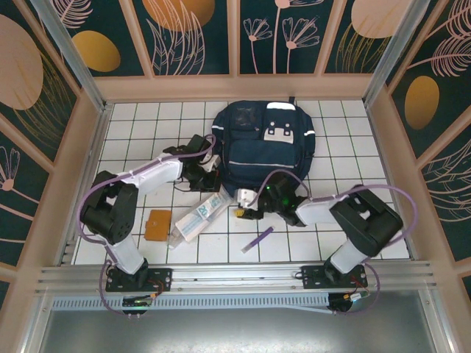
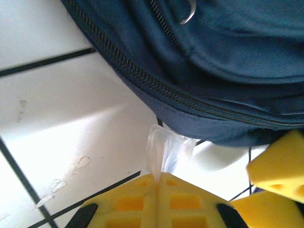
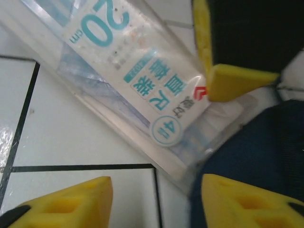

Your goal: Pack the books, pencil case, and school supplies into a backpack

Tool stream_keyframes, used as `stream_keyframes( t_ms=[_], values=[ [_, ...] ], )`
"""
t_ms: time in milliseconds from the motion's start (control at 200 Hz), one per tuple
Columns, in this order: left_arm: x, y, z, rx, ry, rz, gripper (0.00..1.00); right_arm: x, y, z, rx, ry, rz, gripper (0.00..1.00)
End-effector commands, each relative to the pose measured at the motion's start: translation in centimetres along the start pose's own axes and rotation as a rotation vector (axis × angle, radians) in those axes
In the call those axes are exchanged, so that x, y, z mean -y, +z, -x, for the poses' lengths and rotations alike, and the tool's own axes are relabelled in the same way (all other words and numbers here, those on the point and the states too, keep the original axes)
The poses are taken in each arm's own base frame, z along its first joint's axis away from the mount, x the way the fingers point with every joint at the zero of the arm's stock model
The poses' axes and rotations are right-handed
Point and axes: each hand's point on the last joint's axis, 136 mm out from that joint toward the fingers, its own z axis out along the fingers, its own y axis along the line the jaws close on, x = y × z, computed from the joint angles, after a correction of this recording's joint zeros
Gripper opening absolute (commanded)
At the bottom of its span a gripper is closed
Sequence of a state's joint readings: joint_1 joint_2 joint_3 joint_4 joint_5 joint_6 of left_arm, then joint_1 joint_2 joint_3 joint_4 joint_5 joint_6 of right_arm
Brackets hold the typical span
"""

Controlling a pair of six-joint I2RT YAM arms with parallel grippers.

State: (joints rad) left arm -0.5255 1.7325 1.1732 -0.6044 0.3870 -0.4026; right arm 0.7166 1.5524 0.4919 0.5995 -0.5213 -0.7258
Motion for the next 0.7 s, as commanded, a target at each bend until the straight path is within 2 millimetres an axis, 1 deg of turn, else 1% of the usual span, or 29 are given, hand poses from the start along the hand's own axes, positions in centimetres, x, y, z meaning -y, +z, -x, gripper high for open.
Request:
stream_keyframes(
  t_ms=[0,55,140,180,255,295,380,435,475,535,616,696],
  values=[
    [2.3,-4.9,2.7,0.125,0.059,-0.011,0.00,2.4,-2.1,4.1,0.156,0.166,-0.049,0.59],
    [3.7,-7.0,4.0,0.193,0.082,-0.039,0.00,3.9,-3.0,5.2,0.191,0.274,-0.093,0.64],
    [6.3,-10.5,6.0,0.315,0.121,-0.107,0.00,7.3,-4.8,6.1,0.258,0.474,-0.243,0.71],
    [7.6,-12.2,6.8,0.380,0.139,-0.147,0.00,8.0,-5.4,6.7,0.285,0.527,-0.268,0.72],
    [9.6,-15.3,8.1,0.511,0.153,-0.227,0.00,8.9,-6.3,8.3,0.343,0.617,-0.257,0.74],
    [10.5,-16.7,8.6,0.579,0.156,-0.269,0.00,9.1,-6.6,9.0,0.379,0.685,-0.208,0.74],
    [12.2,-19.5,9.0,0.714,0.189,-0.371,0.00,8.9,-7.0,10.6,0.445,0.791,-0.056,0.74],
    [12.8,-20.9,9.1,0.786,0.211,-0.415,0.00,8.2,-6.9,11.8,0.468,0.806,0.043,0.75],
    [13.0,-21.5,9.1,0.820,0.220,-0.432,0.00,7.6,-6.9,12.8,0.482,0.793,0.118,0.76],
    [13.2,-22.0,9.1,0.848,0.227,-0.445,0.00,7.2,-6.9,14.0,0.513,0.783,0.181,0.77],
    [13.2,-21.8,9.2,0.848,0.226,-0.452,0.00,6.5,-7.2,15.4,0.566,0.754,0.259,0.77],
    [13.2,-21.3,9.1,0.836,0.227,-0.467,0.00,6.2,-7.3,16.3,0.613,0.758,0.322,0.76]
  ],
)
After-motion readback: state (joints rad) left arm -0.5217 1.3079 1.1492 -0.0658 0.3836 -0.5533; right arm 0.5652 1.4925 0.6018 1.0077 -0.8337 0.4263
